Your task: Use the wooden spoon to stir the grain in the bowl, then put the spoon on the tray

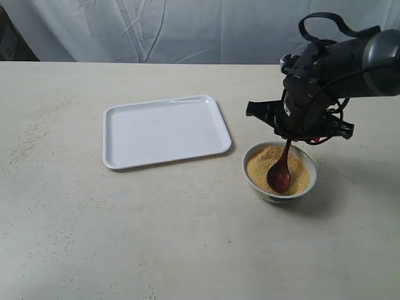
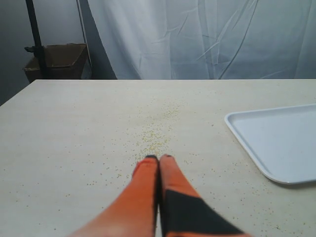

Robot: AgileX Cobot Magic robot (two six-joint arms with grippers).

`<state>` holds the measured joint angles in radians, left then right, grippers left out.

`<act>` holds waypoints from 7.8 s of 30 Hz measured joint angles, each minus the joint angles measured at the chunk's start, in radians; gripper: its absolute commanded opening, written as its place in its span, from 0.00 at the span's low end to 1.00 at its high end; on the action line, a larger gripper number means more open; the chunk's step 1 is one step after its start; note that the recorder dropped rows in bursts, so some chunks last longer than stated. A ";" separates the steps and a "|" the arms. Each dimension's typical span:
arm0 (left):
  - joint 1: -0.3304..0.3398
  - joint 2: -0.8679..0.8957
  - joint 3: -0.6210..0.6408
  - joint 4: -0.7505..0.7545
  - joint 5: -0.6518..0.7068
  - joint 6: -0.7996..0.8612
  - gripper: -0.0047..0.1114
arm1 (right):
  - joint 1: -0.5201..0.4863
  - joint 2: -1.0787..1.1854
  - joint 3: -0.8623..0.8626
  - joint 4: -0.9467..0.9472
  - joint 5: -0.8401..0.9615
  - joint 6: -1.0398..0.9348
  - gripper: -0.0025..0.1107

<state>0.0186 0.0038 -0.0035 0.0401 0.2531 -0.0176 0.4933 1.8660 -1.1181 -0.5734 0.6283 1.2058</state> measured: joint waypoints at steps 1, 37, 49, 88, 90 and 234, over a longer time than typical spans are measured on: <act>0.000 0.000 0.000 0.000 0.000 0.000 0.04 | 0.000 0.000 0.000 0.000 0.000 -0.002 0.32; 0.000 0.000 0.000 0.000 0.000 0.000 0.04 | -0.561 -0.567 0.459 2.301 -0.271 -2.671 0.02; 0.000 0.000 0.000 0.000 0.000 0.000 0.04 | -0.560 -0.426 0.164 0.939 0.102 -1.481 0.02; 0.000 0.000 0.000 0.000 0.000 0.000 0.04 | -0.752 0.284 0.050 -1.123 -1.709 0.838 0.49; 0.000 0.000 0.000 0.000 0.000 0.000 0.04 | -0.744 0.319 0.036 -1.093 -1.715 0.830 0.49; 0.000 0.000 0.000 0.000 0.000 0.000 0.04 | -0.187 -0.105 0.149 -0.786 -1.120 -0.064 0.01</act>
<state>0.0186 0.0038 -0.0035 0.0401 0.2531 -0.0176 0.3064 1.7614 -0.9695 -1.3593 -0.4921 1.1420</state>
